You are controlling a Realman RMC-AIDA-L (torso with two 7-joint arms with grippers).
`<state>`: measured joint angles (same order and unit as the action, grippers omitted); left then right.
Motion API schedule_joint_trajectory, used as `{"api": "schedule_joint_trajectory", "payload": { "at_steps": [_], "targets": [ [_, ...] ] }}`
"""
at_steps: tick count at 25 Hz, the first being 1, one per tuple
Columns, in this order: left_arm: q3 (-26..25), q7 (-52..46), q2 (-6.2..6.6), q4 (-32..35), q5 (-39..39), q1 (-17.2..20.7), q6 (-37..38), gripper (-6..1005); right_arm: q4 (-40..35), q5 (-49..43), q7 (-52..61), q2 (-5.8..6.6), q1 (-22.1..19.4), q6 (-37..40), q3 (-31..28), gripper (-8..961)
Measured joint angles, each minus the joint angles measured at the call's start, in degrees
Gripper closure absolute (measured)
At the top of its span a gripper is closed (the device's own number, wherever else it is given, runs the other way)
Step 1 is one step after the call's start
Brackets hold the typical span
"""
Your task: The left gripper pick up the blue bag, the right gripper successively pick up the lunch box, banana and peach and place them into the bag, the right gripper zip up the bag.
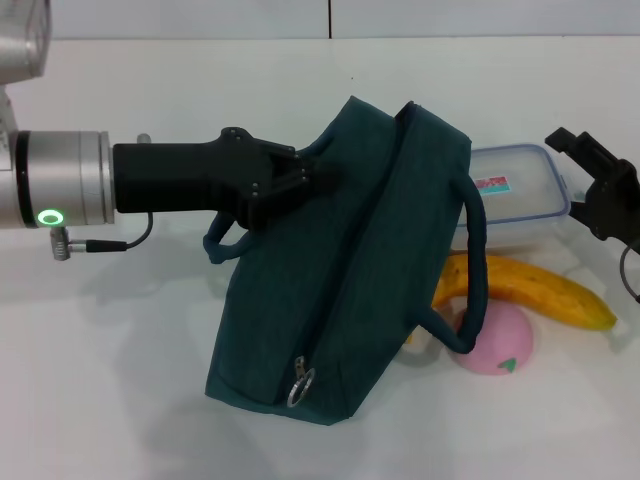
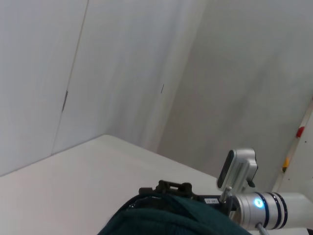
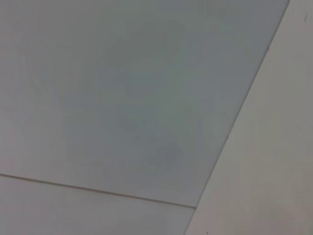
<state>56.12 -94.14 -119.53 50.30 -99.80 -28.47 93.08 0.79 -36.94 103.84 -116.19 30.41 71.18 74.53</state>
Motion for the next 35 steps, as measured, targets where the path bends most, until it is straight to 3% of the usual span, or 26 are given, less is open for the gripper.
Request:
{"api": "schedule_joint_trajectory", "payload": {
  "at_steps": [31,35],
  "targets": [
    [0.0,0.6,0.0,-0.4,0.5,0.5,-0.2,956,0.0,-0.2,0.0,0.0,0.5,-1.6,0.4,169],
    [0.0,0.6,0.0,-0.4,0.5,0.5,-0.1,956,-0.1,-0.3,0.0,0.0,0.3,-1.6,0.4,280]
  ]
}}
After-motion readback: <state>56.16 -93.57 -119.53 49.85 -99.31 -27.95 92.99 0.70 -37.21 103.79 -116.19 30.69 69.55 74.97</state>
